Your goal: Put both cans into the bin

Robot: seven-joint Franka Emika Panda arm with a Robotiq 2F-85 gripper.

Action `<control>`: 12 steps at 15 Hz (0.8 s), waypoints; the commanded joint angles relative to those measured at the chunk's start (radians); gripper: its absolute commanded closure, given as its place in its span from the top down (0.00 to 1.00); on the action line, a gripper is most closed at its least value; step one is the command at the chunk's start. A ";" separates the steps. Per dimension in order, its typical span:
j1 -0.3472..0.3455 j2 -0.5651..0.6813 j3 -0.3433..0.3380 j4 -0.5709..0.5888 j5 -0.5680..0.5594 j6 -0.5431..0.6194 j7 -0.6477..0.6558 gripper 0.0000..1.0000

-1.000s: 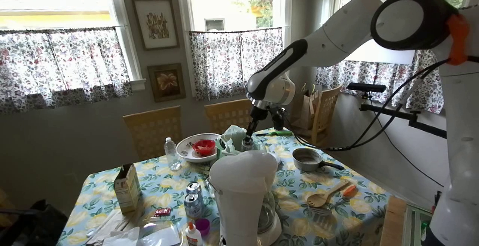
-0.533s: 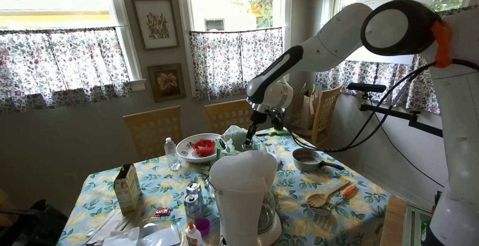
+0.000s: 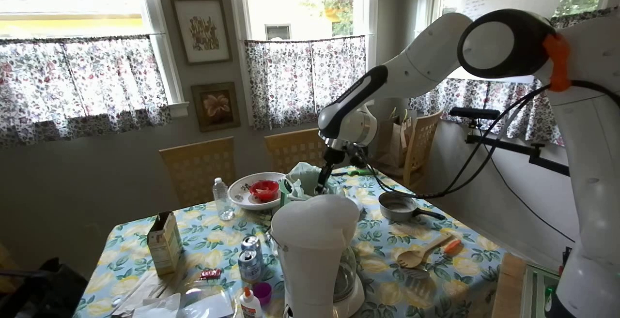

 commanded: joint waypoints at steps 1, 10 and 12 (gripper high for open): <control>-0.015 0.018 0.015 0.030 -0.020 -0.014 0.019 0.54; -0.022 -0.066 0.030 -0.034 0.009 0.016 -0.009 1.00; -0.016 -0.096 0.023 -0.050 0.008 0.004 0.016 1.00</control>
